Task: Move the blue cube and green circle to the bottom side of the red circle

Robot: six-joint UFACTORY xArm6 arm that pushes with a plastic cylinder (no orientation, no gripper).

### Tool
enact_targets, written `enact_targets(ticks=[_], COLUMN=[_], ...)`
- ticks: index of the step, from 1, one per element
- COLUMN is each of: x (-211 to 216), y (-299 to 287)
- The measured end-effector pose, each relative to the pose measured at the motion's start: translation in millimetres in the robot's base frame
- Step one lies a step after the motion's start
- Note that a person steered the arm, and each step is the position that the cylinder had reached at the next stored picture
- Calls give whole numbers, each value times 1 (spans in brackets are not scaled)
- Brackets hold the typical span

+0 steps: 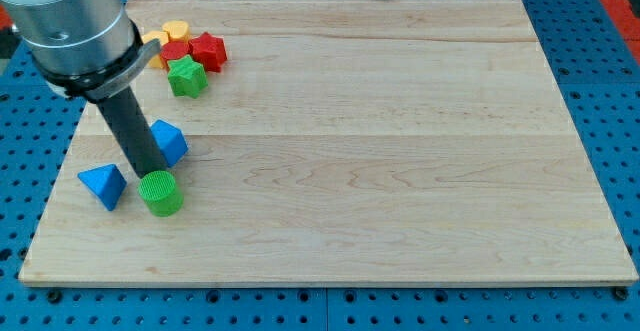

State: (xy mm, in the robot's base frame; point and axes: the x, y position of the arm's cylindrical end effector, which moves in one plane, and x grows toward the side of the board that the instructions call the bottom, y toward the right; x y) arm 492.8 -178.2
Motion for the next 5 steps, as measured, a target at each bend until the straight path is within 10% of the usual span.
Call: enact_targets(ticks=[5], x=[-77], y=[22])
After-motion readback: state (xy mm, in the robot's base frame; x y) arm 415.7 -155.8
